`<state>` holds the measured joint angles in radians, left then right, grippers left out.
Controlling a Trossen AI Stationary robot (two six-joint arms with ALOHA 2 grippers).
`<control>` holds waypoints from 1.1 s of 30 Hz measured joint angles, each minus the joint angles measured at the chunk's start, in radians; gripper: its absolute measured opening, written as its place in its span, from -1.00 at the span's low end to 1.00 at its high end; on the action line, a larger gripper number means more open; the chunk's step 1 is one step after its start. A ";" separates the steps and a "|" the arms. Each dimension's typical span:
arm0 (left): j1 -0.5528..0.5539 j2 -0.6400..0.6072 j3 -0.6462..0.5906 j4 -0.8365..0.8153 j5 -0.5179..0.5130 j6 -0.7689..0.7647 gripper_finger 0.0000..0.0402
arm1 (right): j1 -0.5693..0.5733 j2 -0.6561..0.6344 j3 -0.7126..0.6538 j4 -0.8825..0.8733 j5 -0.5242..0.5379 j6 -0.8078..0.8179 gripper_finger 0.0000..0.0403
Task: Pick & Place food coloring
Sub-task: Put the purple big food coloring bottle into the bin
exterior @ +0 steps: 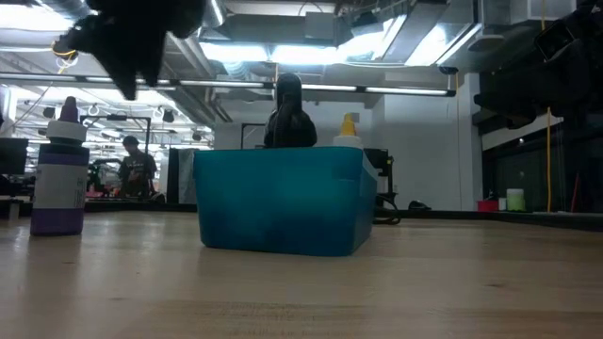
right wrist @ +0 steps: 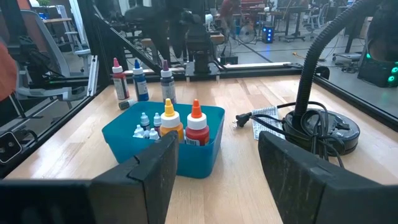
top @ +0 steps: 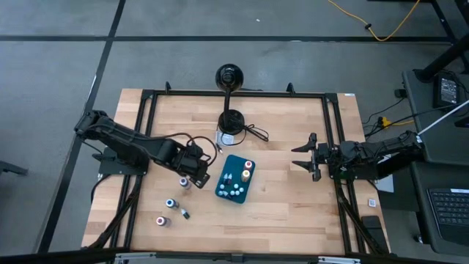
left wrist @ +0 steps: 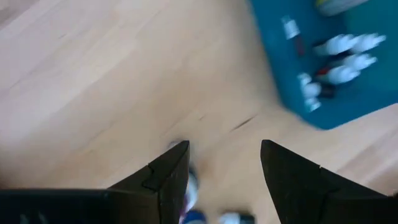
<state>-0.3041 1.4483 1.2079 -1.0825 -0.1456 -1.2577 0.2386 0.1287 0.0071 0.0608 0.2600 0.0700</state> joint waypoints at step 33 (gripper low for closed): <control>-0.097 0.152 -0.012 -0.121 0.053 -0.046 0.34 | 0.000 0.000 0.000 0.000 0.000 0.000 0.11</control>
<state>-0.4012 1.6005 1.1956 -1.2032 -0.0928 -1.3041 0.2387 0.1287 0.0071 0.0612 0.2600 0.0700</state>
